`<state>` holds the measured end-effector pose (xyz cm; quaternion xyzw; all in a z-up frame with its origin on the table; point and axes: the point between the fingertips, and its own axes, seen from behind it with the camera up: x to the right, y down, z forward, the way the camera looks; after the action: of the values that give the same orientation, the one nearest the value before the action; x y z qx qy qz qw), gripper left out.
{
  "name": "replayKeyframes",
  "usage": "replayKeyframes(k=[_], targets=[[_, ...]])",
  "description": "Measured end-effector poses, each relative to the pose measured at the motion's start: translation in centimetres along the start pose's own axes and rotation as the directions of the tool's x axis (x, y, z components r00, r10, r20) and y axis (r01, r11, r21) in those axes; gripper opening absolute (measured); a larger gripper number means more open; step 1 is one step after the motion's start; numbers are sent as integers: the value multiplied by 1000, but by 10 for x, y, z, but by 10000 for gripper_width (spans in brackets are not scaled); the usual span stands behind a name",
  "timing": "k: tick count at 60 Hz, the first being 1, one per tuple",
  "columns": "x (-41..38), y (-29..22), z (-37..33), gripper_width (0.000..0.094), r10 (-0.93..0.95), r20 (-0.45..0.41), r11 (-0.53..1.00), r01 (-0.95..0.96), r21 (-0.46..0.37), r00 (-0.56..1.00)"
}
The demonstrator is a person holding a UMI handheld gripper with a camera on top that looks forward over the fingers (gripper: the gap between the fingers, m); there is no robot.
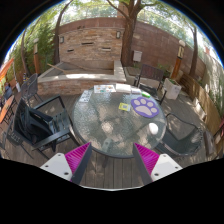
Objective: Arrange mouse
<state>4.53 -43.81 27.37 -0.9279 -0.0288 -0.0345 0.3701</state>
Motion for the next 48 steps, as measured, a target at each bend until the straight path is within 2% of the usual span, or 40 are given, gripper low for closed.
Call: replayKeyframes(k=[10,21,26,31,43,48], targets=[[15,30,29,841,27,12,999,-27,-37,1000],[92,81,105,840,50,-15,995,-51,-91,999],[142,89,151,841,44,-49,997,-47,-66,998],[192,80,211,839,36,-70,999,-36,6,997],[278,41,321,824,27,-31,992,-24,122,999],[294,37,364,823,17,-18,994,-15,111,1000]])
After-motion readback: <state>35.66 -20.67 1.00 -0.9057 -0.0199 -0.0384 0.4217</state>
